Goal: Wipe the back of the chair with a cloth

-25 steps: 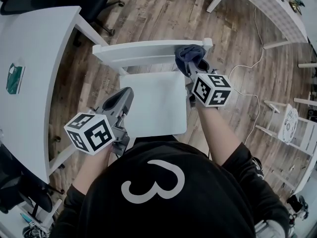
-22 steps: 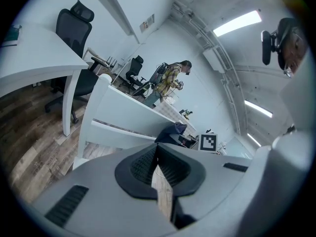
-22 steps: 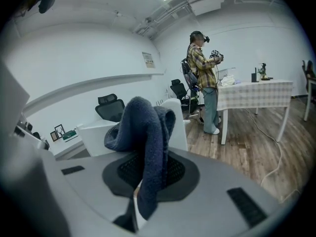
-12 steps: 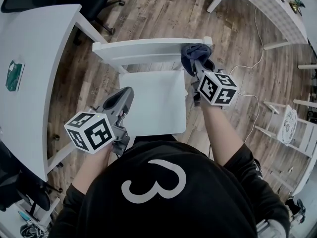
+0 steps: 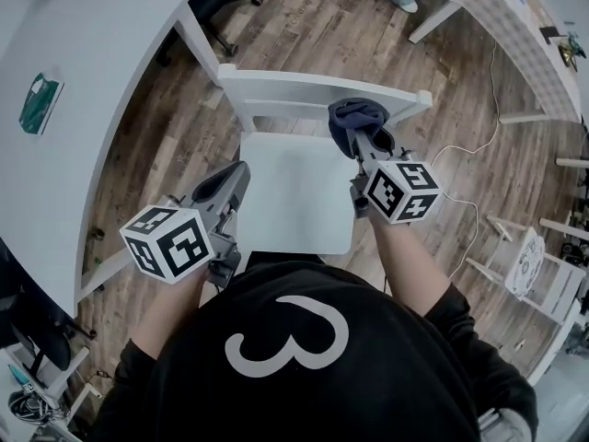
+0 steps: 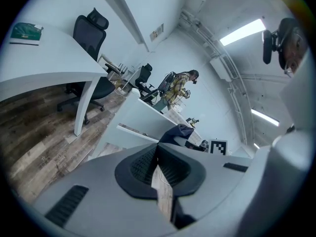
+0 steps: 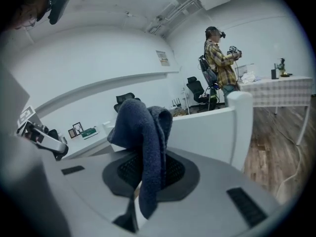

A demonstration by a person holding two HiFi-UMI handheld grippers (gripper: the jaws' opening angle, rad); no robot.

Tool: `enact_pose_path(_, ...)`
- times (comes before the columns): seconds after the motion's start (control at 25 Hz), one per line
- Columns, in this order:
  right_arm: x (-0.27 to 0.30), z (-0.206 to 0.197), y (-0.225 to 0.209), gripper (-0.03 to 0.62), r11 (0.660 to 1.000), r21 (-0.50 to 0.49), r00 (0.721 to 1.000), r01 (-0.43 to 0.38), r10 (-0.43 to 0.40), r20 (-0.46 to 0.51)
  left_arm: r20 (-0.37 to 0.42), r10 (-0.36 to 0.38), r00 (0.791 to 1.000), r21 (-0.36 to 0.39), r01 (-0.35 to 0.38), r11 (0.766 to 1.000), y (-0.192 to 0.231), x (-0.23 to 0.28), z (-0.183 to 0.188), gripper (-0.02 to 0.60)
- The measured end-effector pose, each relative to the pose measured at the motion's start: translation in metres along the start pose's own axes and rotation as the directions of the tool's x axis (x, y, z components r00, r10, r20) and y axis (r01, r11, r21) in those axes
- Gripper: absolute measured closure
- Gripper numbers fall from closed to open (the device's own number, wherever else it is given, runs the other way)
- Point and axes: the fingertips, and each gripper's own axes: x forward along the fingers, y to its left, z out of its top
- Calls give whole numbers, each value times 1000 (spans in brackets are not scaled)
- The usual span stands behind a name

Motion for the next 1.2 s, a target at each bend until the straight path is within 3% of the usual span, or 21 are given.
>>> enact_pose_path(0.32, 55, -23, 85, 542, 985, -41, 984, -165, 162, -71, 55, 69, 996, -58, -66, 996, 46, -40, 9, 568)
enact_pose_path(0.52, 90, -40, 118, 542, 976, -63, 973, -209, 201, -116, 77, 104, 992, -97, -97, 991, 72, -61, 13, 568)
enact_pose_path(0.8, 125, -60, 133, 542, 975, -88, 968, -205, 189, -167, 91, 135, 987, -131, -122, 984, 98, -81, 15, 568)
enact_pose_path(1.2, 145, -71, 127, 542, 987, -80, 977, -140, 125, -171, 81, 141, 987, -134, -129, 983, 112, -88, 16, 568)
